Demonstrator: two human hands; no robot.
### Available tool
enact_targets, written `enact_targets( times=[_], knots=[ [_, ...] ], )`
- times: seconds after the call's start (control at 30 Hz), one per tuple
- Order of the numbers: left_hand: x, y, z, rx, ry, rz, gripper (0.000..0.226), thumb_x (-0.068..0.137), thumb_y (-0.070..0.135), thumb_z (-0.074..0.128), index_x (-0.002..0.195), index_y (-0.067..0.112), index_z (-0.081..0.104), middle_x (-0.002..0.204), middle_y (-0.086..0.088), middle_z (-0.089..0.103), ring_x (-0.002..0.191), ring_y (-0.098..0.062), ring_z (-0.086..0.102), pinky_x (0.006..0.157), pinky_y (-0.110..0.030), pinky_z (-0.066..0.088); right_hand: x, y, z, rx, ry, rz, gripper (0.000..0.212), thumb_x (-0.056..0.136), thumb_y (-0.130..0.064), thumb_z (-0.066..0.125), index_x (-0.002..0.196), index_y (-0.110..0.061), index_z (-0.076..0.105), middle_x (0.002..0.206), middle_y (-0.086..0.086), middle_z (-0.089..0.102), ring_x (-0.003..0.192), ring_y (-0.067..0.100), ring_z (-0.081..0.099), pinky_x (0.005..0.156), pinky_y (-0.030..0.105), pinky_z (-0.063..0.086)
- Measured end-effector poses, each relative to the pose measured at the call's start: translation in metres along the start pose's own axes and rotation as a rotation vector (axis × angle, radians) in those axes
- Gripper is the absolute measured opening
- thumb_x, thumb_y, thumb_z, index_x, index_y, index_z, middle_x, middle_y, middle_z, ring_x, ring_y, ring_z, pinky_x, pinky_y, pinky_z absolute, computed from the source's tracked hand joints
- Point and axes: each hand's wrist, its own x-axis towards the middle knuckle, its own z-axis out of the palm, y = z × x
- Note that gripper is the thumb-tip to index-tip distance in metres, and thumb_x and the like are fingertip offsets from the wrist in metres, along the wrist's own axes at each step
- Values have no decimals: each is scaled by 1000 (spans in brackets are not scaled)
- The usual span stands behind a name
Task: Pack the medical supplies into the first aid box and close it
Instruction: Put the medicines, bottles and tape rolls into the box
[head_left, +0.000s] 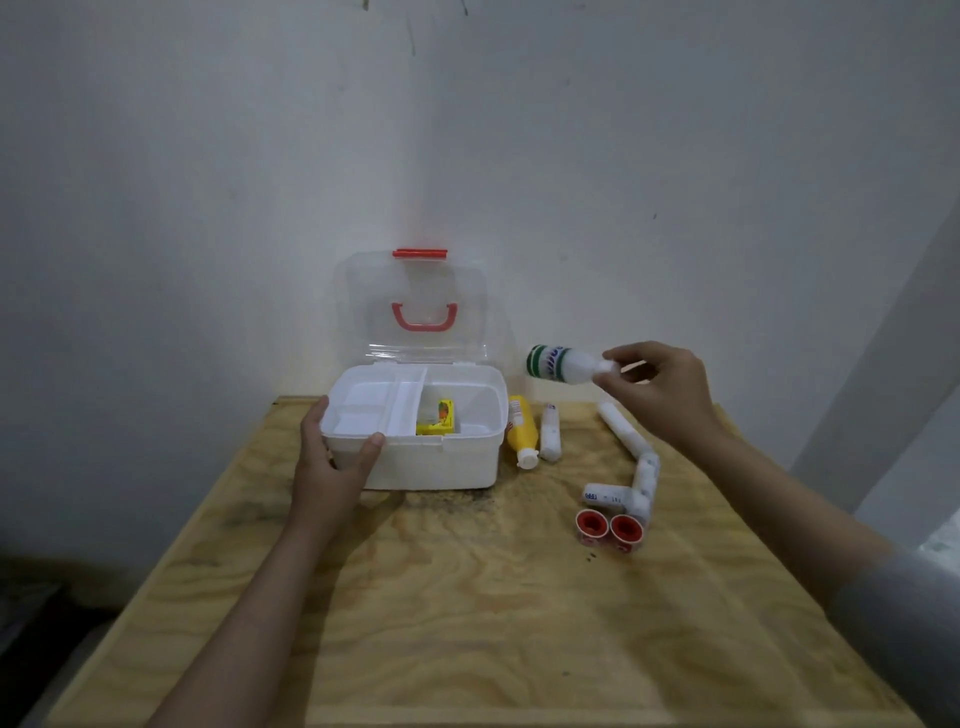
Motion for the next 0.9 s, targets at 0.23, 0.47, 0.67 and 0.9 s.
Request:
enact_targets(
  times=[0.23, 0.47, 0.67, 0.9],
  knots=[
    [-1, 1, 0, -7, 8, -7, 78, 79, 43, 69, 142, 34, 25, 142, 4, 42, 121, -16, 47, 89, -29, 48, 7, -58, 34, 85, -307, -148, 26, 73, -25, 77, 97, -17, 74, 87, -8, 71, 71, 1, 67, 65, 15, 53],
    [-1, 5, -3, -5, -27, -20, 80, 79, 44, 69, 143, 32, 23, 142, 4, 40, 123, -16, 46, 93, -35, 50, 8, -69, 97, 15, -555, -133, 28, 72, -20, 80, 98, -13, 74, 100, -1, 74, 74, 7, 67, 68, 12, 51],
    [-1, 6, -2, 5, -18, -15, 81, 78, 47, 69, 143, 32, 23, 142, 5, 39, 123, -16, 45, 92, -33, 50, 13, -73, 119, 107, -614, -115, 31, 70, -17, 80, 100, -13, 74, 106, 3, 73, 77, 4, 64, 70, 10, 48],
    [-1, 5, -1, 6, -6, -15, 81, 77, 48, 67, 143, 31, 24, 138, 9, 40, 120, -13, 45, 85, -24, 47, 16, -71, 114, 153, -761, -90, 32, 80, -13, 72, 111, -12, 69, 118, 4, 69, 97, 8, 63, 90, 22, 48]
  ],
)
